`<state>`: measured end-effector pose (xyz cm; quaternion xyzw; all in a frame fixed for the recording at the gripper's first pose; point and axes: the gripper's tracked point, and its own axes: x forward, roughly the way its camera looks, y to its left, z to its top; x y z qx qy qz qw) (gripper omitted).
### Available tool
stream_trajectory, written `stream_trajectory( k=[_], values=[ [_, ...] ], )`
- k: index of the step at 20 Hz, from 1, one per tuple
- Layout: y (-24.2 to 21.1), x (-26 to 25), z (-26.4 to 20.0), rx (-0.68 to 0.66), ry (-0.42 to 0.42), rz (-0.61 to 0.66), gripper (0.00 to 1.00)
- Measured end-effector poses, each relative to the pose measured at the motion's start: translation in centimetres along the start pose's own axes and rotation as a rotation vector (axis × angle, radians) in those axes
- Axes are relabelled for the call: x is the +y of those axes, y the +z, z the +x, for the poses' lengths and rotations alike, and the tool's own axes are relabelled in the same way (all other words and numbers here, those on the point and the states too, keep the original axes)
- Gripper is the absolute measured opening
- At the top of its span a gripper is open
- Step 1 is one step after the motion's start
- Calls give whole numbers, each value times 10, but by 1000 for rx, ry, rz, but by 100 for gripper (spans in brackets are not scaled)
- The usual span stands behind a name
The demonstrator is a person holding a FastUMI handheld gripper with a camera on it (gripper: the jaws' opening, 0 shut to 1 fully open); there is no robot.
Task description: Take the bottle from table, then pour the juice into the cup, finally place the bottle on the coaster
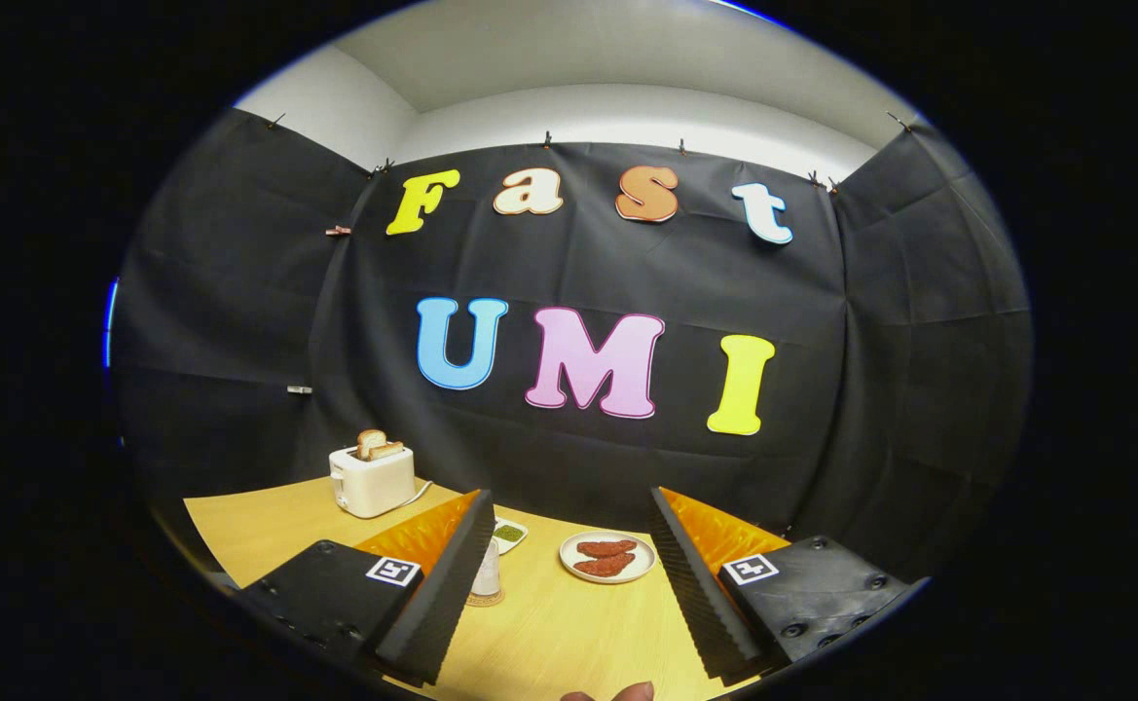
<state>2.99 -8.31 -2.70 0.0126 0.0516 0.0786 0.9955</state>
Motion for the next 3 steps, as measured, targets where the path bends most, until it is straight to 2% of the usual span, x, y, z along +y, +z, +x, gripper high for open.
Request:
stream_trajectory(
  k=[3],
  values=[
    [-1, 2, -4, -5, -3, -12, 97]
  ],
)
